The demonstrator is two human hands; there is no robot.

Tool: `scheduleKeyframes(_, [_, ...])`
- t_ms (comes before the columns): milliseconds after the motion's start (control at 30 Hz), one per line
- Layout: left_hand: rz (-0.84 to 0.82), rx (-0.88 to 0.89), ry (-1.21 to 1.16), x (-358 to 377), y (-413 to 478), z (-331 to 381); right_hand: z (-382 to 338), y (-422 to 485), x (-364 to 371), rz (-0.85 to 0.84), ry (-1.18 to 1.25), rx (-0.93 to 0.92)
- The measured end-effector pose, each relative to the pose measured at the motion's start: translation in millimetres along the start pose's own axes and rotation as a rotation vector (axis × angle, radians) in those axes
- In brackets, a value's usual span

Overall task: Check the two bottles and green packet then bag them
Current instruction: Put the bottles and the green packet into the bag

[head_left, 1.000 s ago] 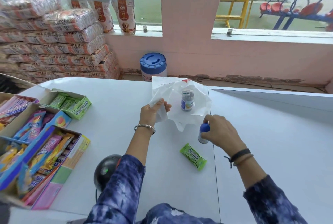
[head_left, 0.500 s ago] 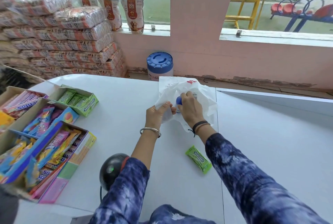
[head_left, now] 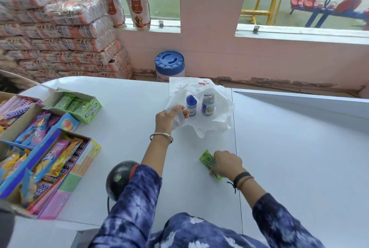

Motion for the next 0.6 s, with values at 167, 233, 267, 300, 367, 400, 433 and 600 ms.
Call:
scheduleKeyframes(167, [0.0,0.014,0.009,-1.4,-3.4,-0.4,-9.7,-11.9,-49.7,0.382,0.354,-0.133])
scheduleKeyframes(233, [0.002,0.018,0.0,-1.2,-4.9,0.1,-22.6,-13.1,-74.1,0.596,0.376,-0.208])
scheduleKeyframes(267, [0.006,0.017,-0.006,-0.5,-6.1,0.5,-30.8,-10.2,-82.5,0.667,0.35,-0.24])
scheduleKeyframes(300, [0.011,0.015,-0.008,0.1,-7.2,1.3,-38.3,-2.9,-87.0,0.701,0.315,-0.251])
scheduleKeyframes(367, [0.024,0.021,0.001,0.7,-8.9,2.1,-49.2,19.2,-87.2,0.693,0.242,-0.208])
scheduleKeyframes(400, [0.024,0.028,-0.001,1.6,-8.8,2.9,-53.1,30.6,-86.0,0.684,0.212,-0.19])
scheduleKeyframes(433, [0.022,0.028,-0.009,2.4,-8.9,2.8,-55.8,39.9,-83.9,0.667,0.193,-0.178])
scheduleKeyframes(600, [0.001,0.034,0.022,0.7,-4.7,-2.3,-58.2,50.3,-76.6,0.66,0.241,-0.211])
Point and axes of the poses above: each hand's wrist, its own y-axis towards the middle knuckle, its own x-axis out of the palm, z = x × y, the point moved 5 cm from there along y, towards the middle knuckle, and after that the axes turned 10 degrees about x, right-handed, at the moved point
